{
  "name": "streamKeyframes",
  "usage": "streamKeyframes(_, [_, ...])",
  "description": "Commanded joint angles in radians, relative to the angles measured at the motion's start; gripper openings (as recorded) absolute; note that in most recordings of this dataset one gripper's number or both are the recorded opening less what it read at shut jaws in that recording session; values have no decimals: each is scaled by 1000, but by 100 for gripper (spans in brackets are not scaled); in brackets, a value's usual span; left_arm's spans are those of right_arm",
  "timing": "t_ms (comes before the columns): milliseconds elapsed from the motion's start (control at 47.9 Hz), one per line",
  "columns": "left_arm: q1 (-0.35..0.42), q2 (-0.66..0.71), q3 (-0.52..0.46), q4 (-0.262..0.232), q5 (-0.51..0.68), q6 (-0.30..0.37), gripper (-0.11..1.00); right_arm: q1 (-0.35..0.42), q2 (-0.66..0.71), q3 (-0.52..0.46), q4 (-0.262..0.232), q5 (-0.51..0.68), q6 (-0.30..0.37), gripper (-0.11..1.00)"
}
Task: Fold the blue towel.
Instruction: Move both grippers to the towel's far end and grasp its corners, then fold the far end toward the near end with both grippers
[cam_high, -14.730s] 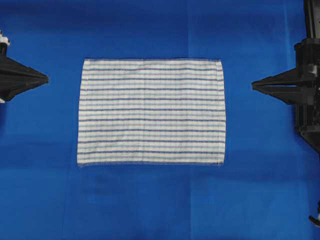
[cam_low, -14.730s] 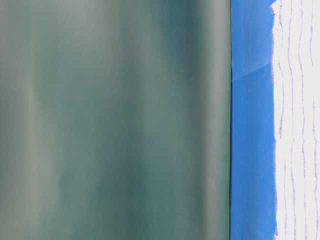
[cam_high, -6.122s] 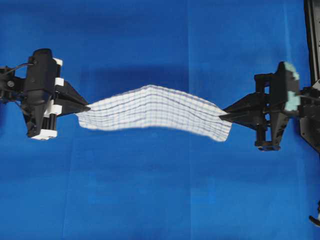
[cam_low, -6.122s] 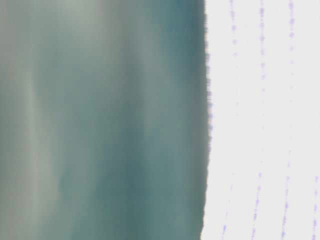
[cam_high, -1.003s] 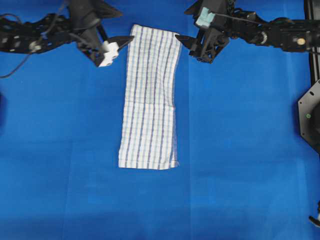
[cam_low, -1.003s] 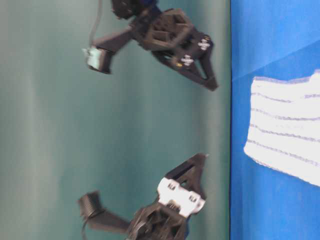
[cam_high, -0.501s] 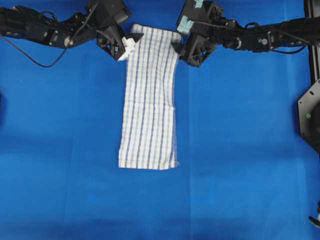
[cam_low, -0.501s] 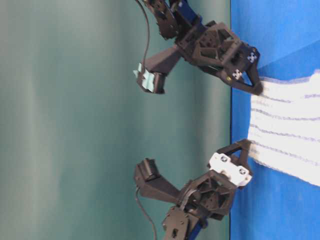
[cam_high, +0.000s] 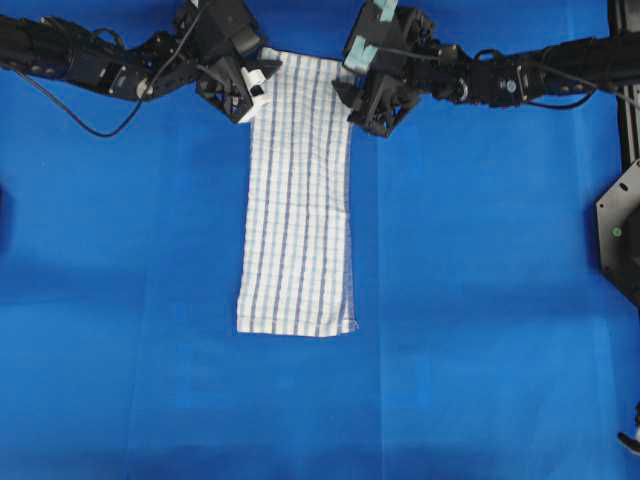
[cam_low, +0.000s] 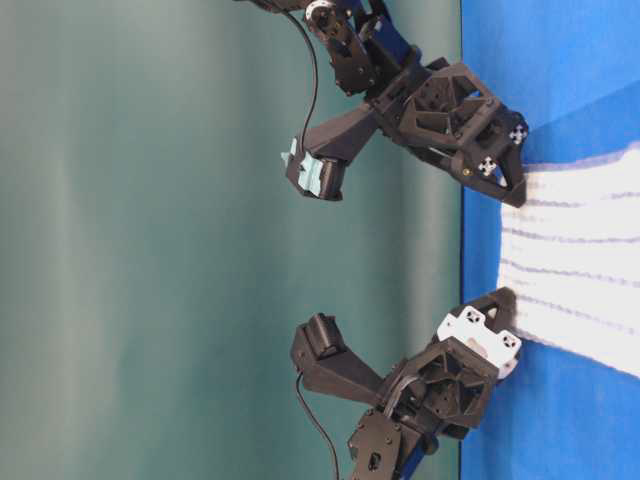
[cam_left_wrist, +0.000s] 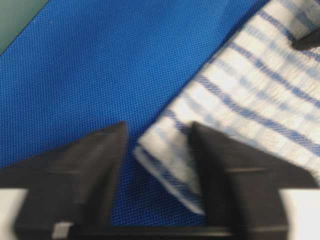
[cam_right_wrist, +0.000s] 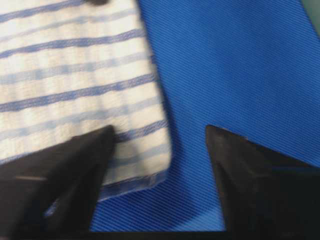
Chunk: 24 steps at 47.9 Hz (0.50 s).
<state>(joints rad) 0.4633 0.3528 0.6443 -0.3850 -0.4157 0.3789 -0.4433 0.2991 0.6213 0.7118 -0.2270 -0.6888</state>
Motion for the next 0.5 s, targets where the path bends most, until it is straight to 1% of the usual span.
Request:
streamKeyframes(0, [6, -14, -9, 5, -6, 2, 26, -5, -3, -12, 0, 3, -3, 45])
streamKeyframes(63, [6, -12, -9, 12, -6, 2, 11, -3, -3, -12, 0, 8, -5, 27])
streamKeyframes(104, [6, -12, -9, 15, -6, 2, 4, -5, -3, -12, 0, 11, -6, 17])
streamKeyframes(188, [6, -12, -11, 15, -5, 2, 4, -5, -5, -12, -2, 15, -9, 3])
streamKeyframes(209, [6, -12, -11, 15, -5, 2, 4, -5, -3, -12, -2, 15, -9, 1])
streamKeyframes(251, [6, -14, -11, 15, -3, 2, 4, -5, -5, -12, -3, 15, -9, -1])
streamKeyframes(481, [5, -14, -12, 15, -2, 2, 4, -5, -5, -14, -5, 12, -11, -1])
